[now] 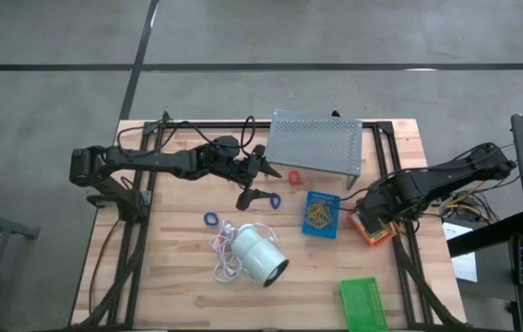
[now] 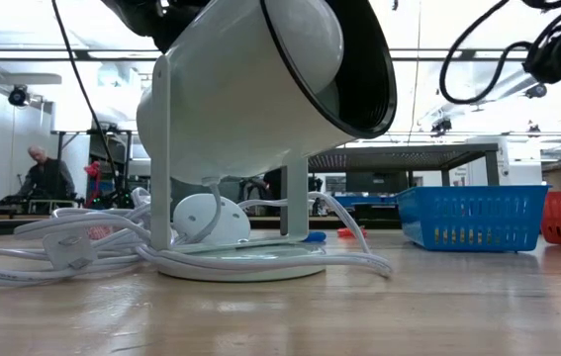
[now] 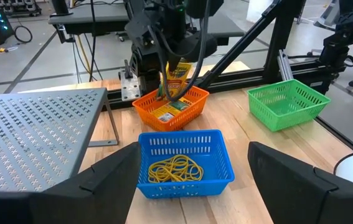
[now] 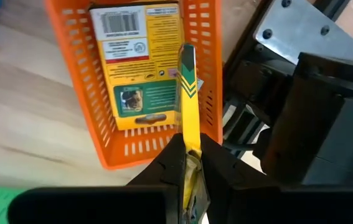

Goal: Pick & Place Office Desk Supplies
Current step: Put the yellow box of crayons into the orange bin

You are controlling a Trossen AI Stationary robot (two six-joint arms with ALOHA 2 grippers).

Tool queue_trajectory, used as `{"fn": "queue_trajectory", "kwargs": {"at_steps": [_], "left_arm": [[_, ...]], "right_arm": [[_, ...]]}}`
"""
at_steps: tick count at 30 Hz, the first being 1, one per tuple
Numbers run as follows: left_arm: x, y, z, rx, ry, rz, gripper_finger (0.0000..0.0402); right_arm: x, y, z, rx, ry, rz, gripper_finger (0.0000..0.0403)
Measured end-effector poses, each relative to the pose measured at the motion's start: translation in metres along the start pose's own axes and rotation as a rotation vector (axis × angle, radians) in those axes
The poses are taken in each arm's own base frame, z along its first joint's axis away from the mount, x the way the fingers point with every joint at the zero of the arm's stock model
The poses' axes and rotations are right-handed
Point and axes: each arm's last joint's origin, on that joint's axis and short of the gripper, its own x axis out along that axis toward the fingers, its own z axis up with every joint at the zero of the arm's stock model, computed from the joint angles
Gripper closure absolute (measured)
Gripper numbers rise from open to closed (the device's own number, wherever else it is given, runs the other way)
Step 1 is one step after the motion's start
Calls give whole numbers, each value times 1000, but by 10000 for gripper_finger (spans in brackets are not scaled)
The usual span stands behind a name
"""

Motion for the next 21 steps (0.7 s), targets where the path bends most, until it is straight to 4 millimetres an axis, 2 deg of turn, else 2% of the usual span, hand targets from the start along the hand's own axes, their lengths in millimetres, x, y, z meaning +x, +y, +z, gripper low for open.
{"fn": "queue_trajectory", "kwargs": {"at_steps": [9, 21], "left_arm": [[0, 0, 0, 0, 0, 0, 105], [0, 0, 0, 0, 0, 0, 106]], "right_arm": [[13, 1, 1, 35, 5, -13, 375], [10, 8, 5, 31, -112, 50, 363]]}}
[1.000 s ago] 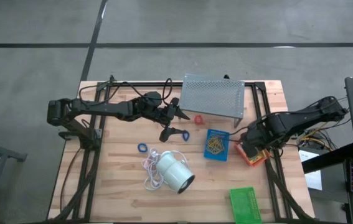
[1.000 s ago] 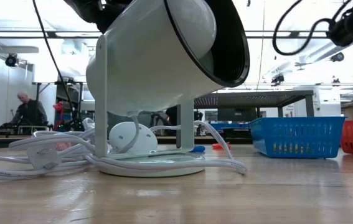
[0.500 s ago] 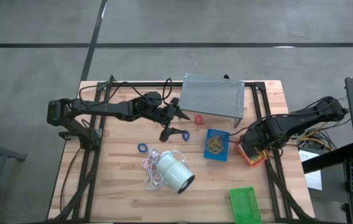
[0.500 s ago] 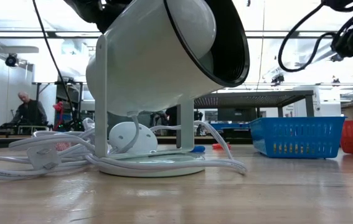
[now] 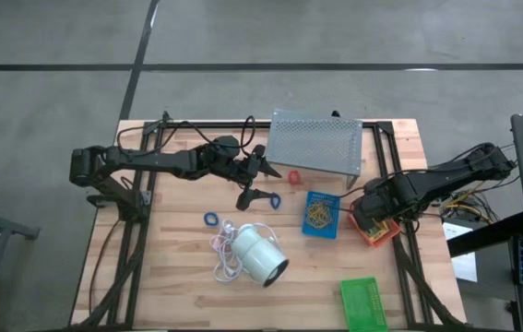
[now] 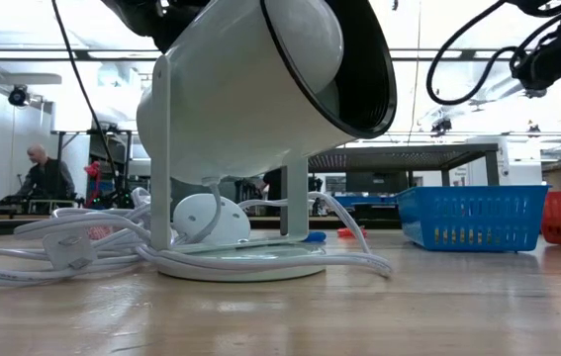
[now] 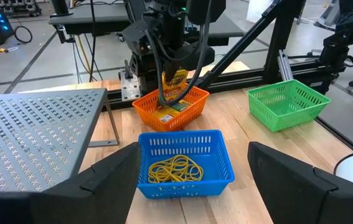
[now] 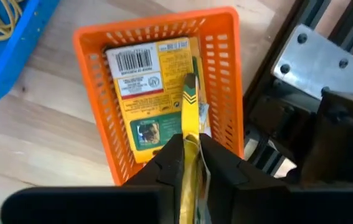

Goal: Pick & Place Office Desk Supplies
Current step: Put the yellow box of crayons into the orange bin, then put the orange spring keychain into the green bin

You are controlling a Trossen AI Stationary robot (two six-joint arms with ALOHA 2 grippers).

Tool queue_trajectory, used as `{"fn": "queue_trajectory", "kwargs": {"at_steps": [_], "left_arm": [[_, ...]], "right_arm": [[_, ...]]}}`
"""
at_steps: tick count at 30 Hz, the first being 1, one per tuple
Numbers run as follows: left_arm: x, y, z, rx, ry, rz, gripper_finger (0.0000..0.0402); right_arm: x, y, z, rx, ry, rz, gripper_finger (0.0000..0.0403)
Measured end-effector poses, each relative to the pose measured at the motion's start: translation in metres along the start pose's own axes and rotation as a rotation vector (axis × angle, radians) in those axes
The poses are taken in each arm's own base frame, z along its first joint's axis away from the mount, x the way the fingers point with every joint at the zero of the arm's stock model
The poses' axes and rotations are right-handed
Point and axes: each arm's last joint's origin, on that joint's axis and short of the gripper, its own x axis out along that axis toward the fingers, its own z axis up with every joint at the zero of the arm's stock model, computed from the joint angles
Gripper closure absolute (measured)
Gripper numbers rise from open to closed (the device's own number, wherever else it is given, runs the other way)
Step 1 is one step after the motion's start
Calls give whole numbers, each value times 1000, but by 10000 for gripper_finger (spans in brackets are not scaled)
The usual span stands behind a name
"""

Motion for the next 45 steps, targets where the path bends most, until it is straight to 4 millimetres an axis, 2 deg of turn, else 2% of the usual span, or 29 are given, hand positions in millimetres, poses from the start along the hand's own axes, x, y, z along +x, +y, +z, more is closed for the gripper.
{"fn": "queue_trajectory", "kwargs": {"at_steps": [17, 26, 36, 40, 45], "left_arm": [[0, 0, 0, 0, 0, 0, 107], [0, 0, 0, 0, 0, 0, 107], [0, 0, 0, 0, 0, 0, 107], [0, 0, 0, -5, 0, 0, 107], [0, 0, 0, -11, 0, 0, 107]], "right_arm": [[0, 2, 2, -7, -71, 18, 270], [-1, 10, 6, 1, -195, 88, 253], [-2, 10, 6, 1, -196, 97, 253], [-14, 13, 7, -61, -204, 139, 260], [-45, 18, 8, -129, -239, 243, 274]]}}
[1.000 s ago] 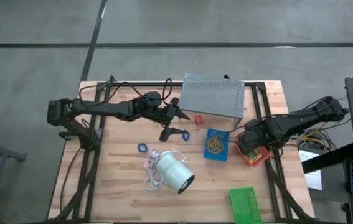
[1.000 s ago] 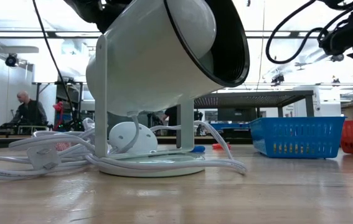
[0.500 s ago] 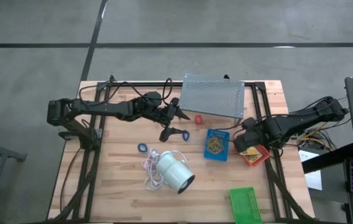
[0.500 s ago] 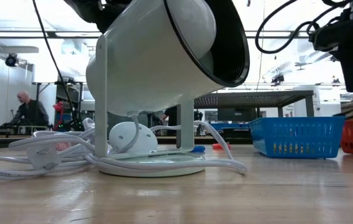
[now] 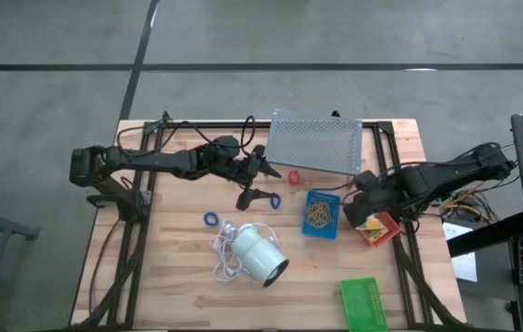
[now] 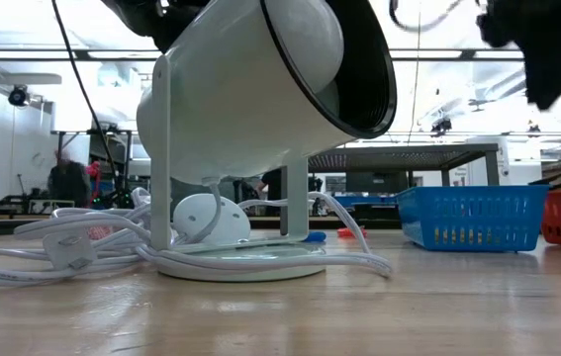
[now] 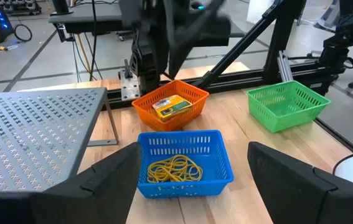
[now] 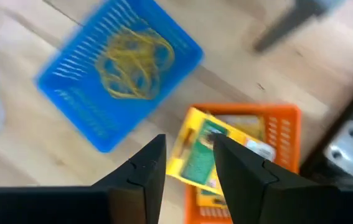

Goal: Pick & Place Office Desk Supplies
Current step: Put the orange spring keychain into the green bin

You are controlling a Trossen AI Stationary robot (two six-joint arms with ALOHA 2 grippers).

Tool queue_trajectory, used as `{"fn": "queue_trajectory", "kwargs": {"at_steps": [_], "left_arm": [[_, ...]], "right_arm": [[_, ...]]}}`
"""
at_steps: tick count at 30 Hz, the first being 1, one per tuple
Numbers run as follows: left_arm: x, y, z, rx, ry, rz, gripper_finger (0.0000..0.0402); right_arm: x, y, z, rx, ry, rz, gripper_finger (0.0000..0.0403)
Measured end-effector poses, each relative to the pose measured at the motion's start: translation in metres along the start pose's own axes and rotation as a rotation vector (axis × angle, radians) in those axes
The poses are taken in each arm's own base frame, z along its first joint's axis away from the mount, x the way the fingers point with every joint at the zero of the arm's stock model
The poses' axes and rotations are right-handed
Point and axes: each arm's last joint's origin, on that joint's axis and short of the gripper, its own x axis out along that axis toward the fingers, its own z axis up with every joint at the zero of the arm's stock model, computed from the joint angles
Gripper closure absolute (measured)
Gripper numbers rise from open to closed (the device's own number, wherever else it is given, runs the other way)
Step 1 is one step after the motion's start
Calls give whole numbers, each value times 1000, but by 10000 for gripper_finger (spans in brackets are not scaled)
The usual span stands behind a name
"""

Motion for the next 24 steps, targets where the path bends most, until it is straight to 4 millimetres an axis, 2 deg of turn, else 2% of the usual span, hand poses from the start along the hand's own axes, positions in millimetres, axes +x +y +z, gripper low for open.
{"fn": "queue_trajectory", "kwargs": {"at_steps": [6, 11, 17, 24], "left_arm": [[-3, -1, 2, -74, 2, 0, 107], [-16, -6, 5, -46, 54, -7, 107], [-43, -16, 21, 2, 65, -10, 107], [-77, -28, 32, -49, 97, 0, 107]], "right_arm": [[-31, 11, 16, -56, -232, 96, 289], [-44, 19, 25, -181, -421, 120, 296], [-45, 23, 30, -290, -599, 59, 296], [-37, 25, 31, -355, -675, -13, 297]]}}
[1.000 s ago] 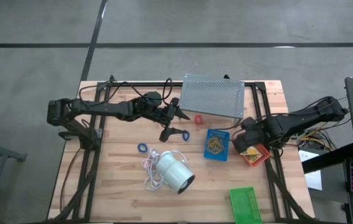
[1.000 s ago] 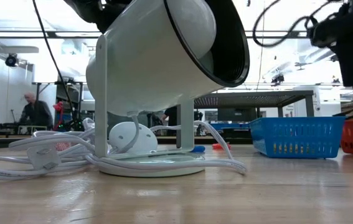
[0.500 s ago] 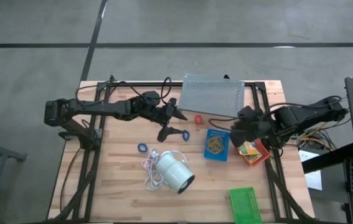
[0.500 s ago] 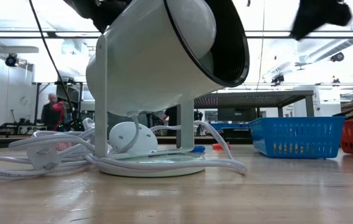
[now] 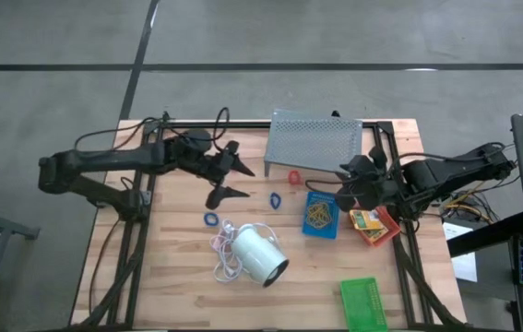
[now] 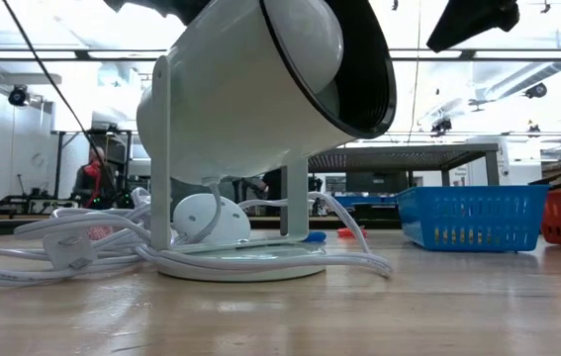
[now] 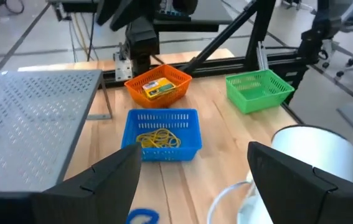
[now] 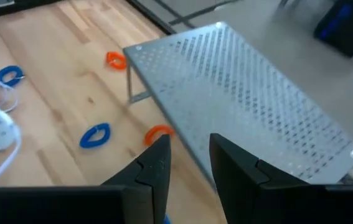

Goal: Pick & Place Office Desk Supplies
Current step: Put the orange spring keychain into the green bin

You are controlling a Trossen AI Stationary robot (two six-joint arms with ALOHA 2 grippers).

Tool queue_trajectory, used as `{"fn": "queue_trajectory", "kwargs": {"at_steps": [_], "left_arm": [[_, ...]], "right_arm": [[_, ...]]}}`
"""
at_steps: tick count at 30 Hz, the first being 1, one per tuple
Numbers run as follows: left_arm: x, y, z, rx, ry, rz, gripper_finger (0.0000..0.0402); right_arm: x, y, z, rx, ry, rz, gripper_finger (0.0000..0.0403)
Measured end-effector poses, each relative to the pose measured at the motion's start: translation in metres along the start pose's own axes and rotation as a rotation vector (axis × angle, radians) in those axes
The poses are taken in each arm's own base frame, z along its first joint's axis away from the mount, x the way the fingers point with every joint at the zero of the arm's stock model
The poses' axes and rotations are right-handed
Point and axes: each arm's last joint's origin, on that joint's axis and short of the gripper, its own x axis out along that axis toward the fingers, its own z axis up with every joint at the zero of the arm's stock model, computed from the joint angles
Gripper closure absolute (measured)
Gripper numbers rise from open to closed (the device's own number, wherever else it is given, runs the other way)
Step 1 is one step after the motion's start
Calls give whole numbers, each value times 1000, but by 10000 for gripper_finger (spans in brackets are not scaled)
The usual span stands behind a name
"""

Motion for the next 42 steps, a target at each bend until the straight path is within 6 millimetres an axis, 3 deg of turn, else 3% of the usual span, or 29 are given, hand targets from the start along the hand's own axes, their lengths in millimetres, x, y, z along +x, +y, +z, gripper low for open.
{"fn": "queue_trajectory", "kwargs": {"at_steps": [4, 12, 18, 23, 28, 37, 42], "left_arm": [[-19, -5, 2, -21, 27, 90, 107], [-48, -6, 0, 13, 130, 461, 107], [-48, -7, -6, 36, 204, 460, 107], [-48, -7, -17, -26, 276, 480, 107], [-54, 4, -19, -92, 281, 640, 107], [-64, 33, -36, -141, 321, 730, 107], [-71, 52, -50, -83, 338, 653, 107]], "right_arm": [[2, 2, 2, -64, -52, -16, 304], [2, 9, 8, -64, -96, 43, 316], [2, 10, 7, -188, -86, 55, 325], [3, 11, 6, -167, -86, 55, 330], [3, 11, 7, -168, -95, 60, 328], [3, 13, 10, -162, -113, 68, 327], [3, 13, 9, -164, -112, 68, 335]]}}
